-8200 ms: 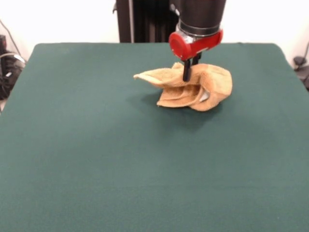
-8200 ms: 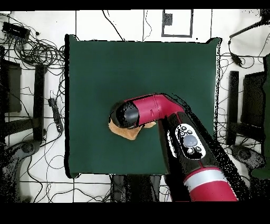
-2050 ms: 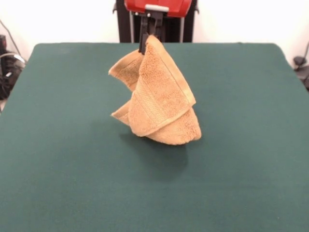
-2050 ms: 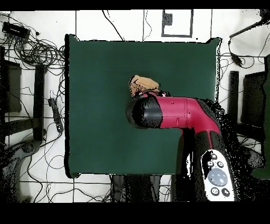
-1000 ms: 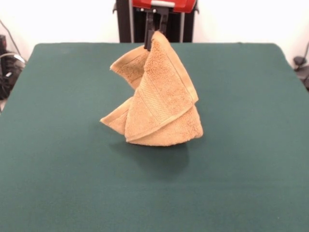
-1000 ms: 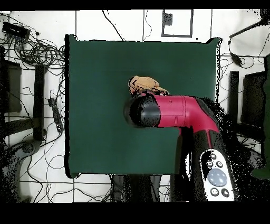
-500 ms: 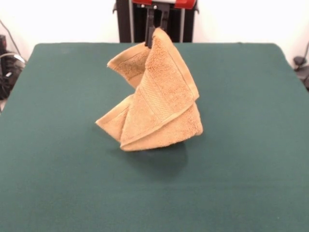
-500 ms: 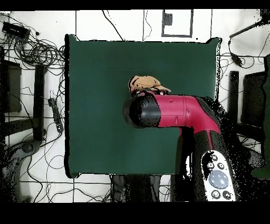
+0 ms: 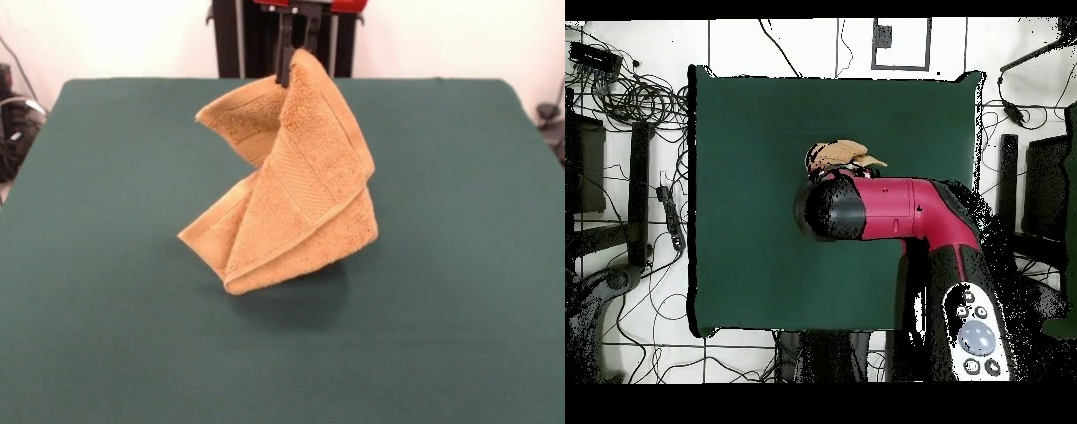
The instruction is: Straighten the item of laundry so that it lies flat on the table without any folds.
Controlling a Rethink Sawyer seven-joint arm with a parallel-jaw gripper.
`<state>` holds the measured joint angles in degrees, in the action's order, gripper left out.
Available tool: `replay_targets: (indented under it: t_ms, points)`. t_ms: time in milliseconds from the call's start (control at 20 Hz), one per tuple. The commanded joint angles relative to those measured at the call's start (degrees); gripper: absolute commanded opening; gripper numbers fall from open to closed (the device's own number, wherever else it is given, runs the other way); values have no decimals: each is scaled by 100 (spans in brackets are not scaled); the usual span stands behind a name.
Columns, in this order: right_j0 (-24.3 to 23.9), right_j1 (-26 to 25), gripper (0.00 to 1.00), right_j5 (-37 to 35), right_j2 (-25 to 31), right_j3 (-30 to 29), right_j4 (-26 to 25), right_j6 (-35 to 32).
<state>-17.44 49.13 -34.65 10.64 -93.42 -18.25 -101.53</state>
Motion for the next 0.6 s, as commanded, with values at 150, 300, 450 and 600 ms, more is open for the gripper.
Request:
replay_targets:
  t_ms: [150,300,450,600]
  points:
    - [-47,-117,0,-597,641,-507,260,261]
    - [-59,-70,0,-663,659,-513,296,288]
    - [-96,4,0,-804,691,-500,362,352]
    - [-137,77,0,-863,726,-520,403,399]
